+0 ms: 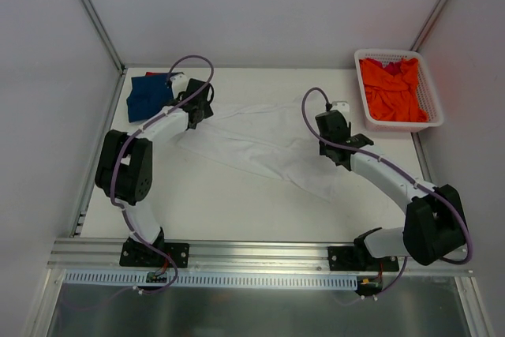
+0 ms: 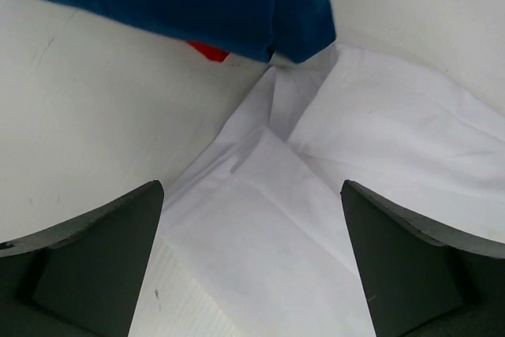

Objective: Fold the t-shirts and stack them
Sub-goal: Fold the tshirt

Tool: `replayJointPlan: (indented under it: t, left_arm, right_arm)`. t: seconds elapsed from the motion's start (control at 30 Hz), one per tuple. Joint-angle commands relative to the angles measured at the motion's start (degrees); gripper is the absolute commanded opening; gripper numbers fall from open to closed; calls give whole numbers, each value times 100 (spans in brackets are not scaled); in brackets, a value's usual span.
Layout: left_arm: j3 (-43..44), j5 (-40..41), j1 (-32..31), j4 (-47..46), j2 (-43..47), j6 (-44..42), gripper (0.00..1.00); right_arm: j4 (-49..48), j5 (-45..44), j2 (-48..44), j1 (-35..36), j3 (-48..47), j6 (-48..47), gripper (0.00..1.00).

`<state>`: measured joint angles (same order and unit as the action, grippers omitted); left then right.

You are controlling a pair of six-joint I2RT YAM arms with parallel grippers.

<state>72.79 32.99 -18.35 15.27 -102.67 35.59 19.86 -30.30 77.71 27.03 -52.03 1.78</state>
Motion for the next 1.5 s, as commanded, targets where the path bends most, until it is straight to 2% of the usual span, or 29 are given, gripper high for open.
replayJointPlan:
  t: [0.0, 0.27, 0.57, 0.93, 1.47]
  left_arm:
    - [-405, -144, -72, 73, 283, 281, 96]
    - [-1267, -337, -353, 73, 397, 931, 95]
    - [-1496, -530, -433, 187, 327, 1134, 95]
    - [-2058, -504, -766, 538, 766, 1555, 93]
    - [-2963, -478, -1988, 1584, 1873, 2698, 90]
  right_arm:
    - [203, 104, -248, 171, 44, 191, 44]
    - [273, 253, -344, 347, 149, 331, 44]
    - [36, 534, -108, 435, 580, 656, 44]
    - [-368, 868, 104, 610, 1063, 981, 43]
    - [-228, 780, -520, 664, 1178, 929, 43]
